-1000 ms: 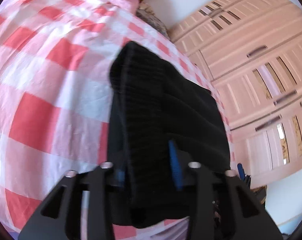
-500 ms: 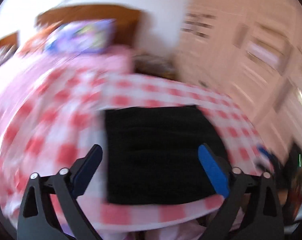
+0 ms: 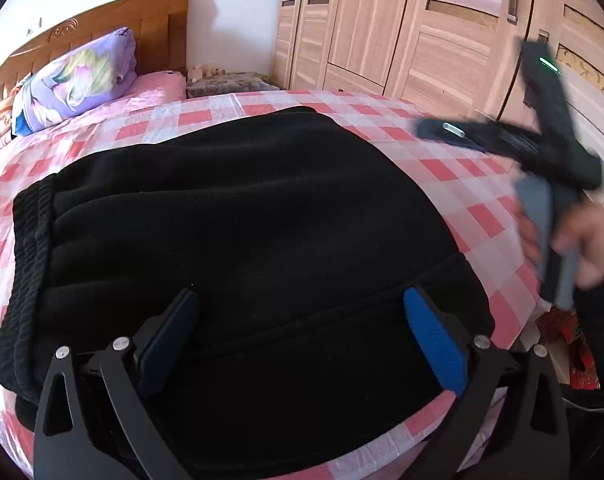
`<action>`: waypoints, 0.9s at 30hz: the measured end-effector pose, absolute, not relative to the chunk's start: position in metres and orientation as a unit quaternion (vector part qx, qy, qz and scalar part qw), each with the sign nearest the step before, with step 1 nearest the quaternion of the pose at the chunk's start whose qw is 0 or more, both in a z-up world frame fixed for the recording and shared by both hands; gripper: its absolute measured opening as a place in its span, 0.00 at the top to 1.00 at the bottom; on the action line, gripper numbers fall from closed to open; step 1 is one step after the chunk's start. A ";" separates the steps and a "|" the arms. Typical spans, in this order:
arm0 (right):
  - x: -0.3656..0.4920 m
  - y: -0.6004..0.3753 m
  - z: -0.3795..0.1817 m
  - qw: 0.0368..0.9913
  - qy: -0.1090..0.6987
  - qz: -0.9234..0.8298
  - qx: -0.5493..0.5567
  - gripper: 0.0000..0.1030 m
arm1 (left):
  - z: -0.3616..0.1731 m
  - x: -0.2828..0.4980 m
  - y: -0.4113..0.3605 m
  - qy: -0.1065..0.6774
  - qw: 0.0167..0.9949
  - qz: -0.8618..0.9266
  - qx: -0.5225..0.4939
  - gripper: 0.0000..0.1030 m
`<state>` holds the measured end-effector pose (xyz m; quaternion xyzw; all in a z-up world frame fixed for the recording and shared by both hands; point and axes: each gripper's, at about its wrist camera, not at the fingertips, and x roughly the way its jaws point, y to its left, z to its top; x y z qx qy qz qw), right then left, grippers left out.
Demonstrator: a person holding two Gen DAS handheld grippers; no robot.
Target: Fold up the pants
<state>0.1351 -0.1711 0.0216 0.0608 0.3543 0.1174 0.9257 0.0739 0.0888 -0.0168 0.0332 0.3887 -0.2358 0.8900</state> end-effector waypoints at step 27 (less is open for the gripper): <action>0.245 -0.079 0.001 0.894 0.442 0.054 -0.053 0.05 | -0.018 0.064 0.090 0.368 0.901 -0.229 0.024 0.01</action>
